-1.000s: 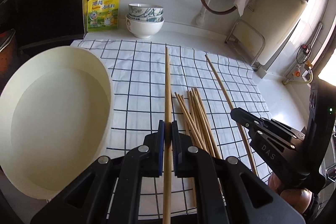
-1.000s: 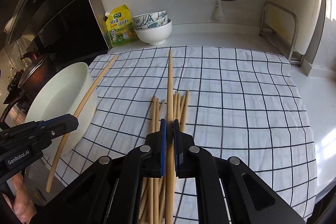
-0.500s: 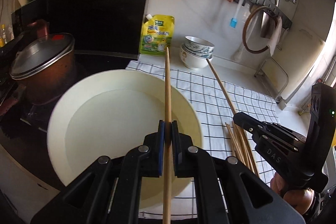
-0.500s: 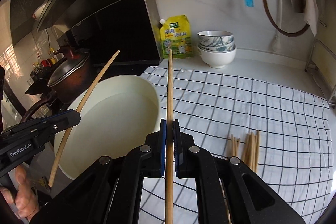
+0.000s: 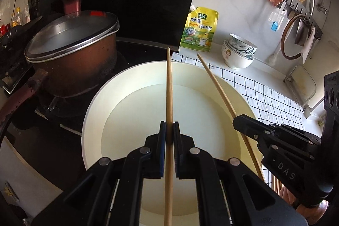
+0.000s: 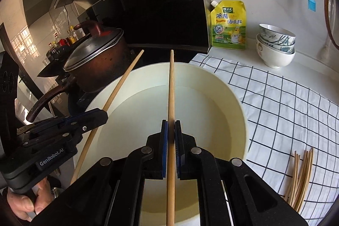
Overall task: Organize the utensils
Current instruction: 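Carry the right tool's chopstick into the white basin and open it while the left tool releases its chopstick there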
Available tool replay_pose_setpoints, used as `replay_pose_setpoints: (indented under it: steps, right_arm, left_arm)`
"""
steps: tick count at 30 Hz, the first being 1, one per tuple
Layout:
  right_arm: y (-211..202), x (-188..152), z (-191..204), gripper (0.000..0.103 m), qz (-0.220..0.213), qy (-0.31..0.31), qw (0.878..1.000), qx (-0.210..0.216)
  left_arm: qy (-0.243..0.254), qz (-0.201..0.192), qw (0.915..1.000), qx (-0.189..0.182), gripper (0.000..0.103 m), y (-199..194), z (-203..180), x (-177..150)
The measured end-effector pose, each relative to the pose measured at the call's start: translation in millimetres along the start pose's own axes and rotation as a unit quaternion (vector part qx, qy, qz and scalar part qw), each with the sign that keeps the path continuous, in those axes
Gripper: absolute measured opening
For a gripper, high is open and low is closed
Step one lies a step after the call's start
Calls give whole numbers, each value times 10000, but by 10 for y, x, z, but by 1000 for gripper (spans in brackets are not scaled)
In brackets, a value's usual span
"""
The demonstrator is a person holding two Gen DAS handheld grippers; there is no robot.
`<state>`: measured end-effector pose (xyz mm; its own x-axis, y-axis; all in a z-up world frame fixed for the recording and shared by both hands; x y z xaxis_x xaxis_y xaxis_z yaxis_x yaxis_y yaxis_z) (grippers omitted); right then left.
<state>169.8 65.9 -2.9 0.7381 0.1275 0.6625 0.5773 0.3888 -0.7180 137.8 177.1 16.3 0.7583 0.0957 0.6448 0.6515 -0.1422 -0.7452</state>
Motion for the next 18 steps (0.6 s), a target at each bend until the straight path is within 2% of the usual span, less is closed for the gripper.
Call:
replay_pose_setpoints:
  steps: [7,16,17,18]
  right_arm:
    - [416,10,47,6,467,90,9989,-27]
    - [550,-62,-87,6,714,216,9971,-172]
    - [549,-57,-106,7,697,229,9971,-180]
    - [533,-57,-114,7,664,229,9973,-190]
  left_arm:
    - [-55,310,9995,-26,7,297,134,-34]
    - [-123,556,9984,-44,8,485,200,-88]
    - [-126,540,9985,-17,9,479,207,-90]
    - [-124,515,9986,15,16,466,216,-91]
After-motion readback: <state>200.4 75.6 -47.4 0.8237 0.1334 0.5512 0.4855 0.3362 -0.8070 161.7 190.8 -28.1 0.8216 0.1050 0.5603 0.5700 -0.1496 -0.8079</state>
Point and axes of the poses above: each gripper's, at about its wrist camera, not at the fingertips, and y roughly the way its jaws point, z to its left, x to its top, the point moved 2 cm from there along y, roughly the way its jaws point, and after that the axes turned 2 degrees about y, right-handed, at the moved point
